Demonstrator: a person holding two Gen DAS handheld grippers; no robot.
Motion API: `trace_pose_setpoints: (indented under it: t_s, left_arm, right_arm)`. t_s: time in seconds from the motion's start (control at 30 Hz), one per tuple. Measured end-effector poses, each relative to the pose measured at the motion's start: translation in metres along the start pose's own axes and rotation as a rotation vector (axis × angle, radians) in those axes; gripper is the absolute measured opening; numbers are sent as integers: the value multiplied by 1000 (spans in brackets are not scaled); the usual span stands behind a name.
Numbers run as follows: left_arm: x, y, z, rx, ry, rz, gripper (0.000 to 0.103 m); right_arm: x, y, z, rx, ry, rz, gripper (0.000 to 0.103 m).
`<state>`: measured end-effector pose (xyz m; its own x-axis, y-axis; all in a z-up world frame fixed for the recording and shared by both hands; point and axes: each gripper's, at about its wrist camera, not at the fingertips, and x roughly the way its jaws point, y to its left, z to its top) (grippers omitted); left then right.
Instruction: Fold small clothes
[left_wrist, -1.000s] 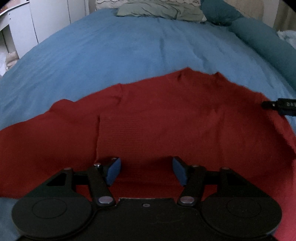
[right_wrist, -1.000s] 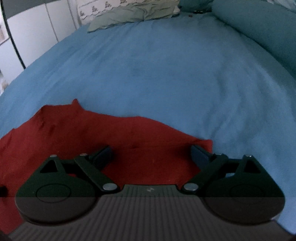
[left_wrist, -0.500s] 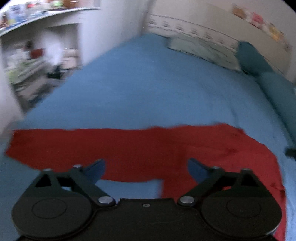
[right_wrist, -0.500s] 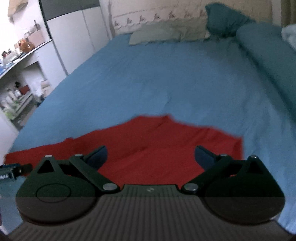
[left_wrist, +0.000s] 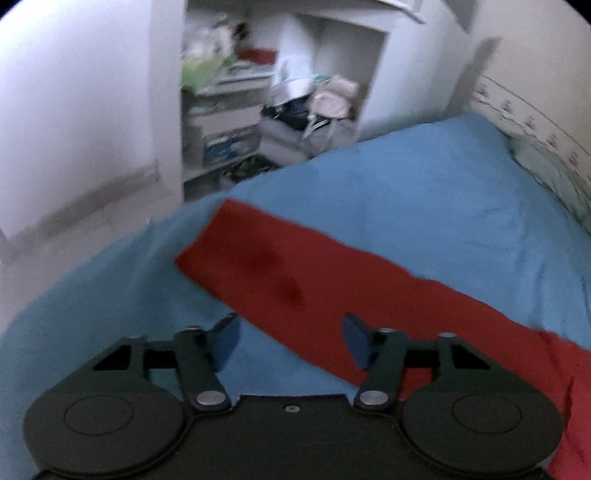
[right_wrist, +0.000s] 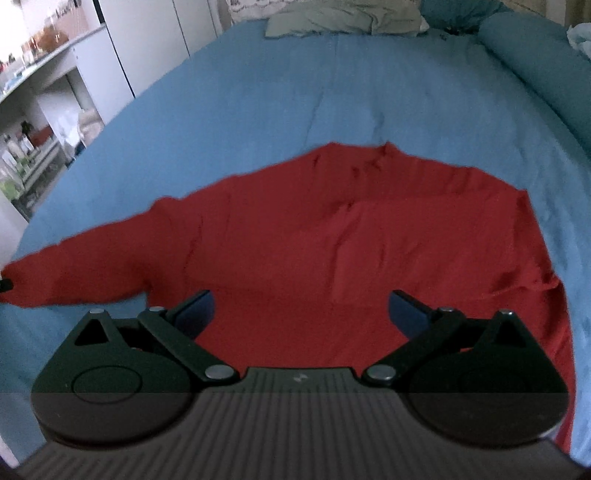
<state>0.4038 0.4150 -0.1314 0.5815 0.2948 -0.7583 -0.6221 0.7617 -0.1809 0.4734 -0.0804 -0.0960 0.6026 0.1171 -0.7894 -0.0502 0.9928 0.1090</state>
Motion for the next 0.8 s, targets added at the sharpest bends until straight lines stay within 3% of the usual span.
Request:
trace_pose_setpoints:
  t_s: [0.1,0.2,0.27,0.33,0.57,0.8]
  left_arm:
    - [13,5,-2,-61,-3,11,54]
    - [16,-3,-1,-45,-39,34,49]
    - [17,-8,-1,-27,-52,57,34]
    - [19,-10,1,-27,-58,67,9]
    - [0,-52,18,53,-91,58,8]
    - [-66,-175,5,288,-163,-167,8]
  right_arm:
    - [7,1,-8,-5,5,-6,103]
    - [12,-1,-10,-9,1,-8,103]
    - [14,-3,-9,-7,-2,-9,103]
    - [17,-5,-10,2,-6,-12,103]
    - [17,-24,-9,61,-31,-1,103]
    - [5,-63,4,175,-68,14,103]
